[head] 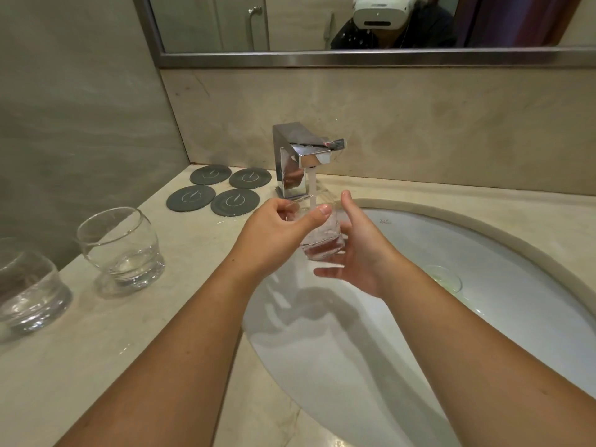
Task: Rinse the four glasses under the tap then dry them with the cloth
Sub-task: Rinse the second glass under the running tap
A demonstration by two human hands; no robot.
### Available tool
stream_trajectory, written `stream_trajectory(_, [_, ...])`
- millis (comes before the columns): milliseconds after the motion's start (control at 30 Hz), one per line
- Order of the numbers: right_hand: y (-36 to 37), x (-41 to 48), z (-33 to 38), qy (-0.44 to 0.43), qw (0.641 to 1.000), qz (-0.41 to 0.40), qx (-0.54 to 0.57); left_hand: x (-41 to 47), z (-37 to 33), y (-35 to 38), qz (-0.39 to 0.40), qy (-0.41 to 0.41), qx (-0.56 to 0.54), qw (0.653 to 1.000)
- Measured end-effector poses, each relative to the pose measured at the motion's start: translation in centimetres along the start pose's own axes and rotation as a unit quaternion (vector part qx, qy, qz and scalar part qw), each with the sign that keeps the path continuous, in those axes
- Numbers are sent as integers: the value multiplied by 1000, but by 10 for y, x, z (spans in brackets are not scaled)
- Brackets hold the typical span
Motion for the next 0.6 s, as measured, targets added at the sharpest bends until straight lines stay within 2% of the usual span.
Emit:
stream_trajectory(100, [3,1,-8,58,998,34,-3,0,-1,1,18,3,-34,999])
stream_trajectory(200, [6,-1,-7,61,997,44,-8,1,1,2,25,12,-58,998])
stream_trajectory(400, [-2,10,-1,-26,998,-30,43,1,1,6,62,30,-61,996])
stream_trajectory(600, [-9,16,3,-91,992,-78,29,-3,-6,6,41,36,-25,998])
Point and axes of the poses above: each hand's wrist, its own x-axis towards the middle knuckle, its own y-axis out of the palm, z = x × y, the point moved 4 cm from there along x, towards the middle knuckle, and after that the axes turned 9 degrees about x, right-handed, at the moved point
